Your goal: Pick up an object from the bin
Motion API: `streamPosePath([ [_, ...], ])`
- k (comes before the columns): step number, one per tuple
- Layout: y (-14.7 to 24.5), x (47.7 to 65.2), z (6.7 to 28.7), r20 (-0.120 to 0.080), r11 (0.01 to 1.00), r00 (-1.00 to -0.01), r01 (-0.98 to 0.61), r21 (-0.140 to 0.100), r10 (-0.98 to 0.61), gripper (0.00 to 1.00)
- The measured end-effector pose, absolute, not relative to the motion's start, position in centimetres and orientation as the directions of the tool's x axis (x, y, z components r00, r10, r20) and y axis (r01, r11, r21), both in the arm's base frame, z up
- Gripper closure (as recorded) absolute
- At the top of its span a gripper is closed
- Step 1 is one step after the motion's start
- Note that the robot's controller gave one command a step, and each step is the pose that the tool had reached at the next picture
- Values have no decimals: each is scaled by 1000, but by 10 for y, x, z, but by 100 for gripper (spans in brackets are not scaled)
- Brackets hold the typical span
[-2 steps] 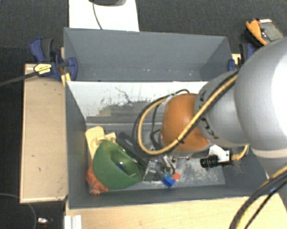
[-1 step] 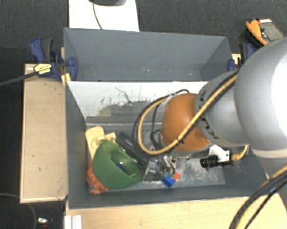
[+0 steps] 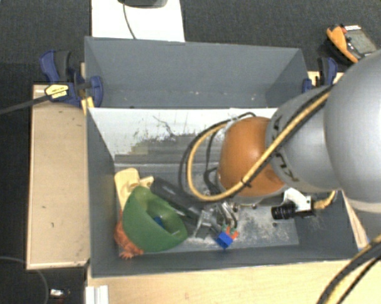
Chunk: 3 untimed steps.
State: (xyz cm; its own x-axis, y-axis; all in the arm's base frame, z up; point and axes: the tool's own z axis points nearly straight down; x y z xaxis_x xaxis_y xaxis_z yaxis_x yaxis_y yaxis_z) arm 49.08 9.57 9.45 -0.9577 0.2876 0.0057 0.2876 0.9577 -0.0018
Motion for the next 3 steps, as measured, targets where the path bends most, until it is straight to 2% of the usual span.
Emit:
streamPosePath([
  [1, 95, 491, 117, 4, 958, -958, 288, -2, 288, 100],
  [3, 93, 491, 128, 1, 957, -957, 290, -3, 290, 100],
])
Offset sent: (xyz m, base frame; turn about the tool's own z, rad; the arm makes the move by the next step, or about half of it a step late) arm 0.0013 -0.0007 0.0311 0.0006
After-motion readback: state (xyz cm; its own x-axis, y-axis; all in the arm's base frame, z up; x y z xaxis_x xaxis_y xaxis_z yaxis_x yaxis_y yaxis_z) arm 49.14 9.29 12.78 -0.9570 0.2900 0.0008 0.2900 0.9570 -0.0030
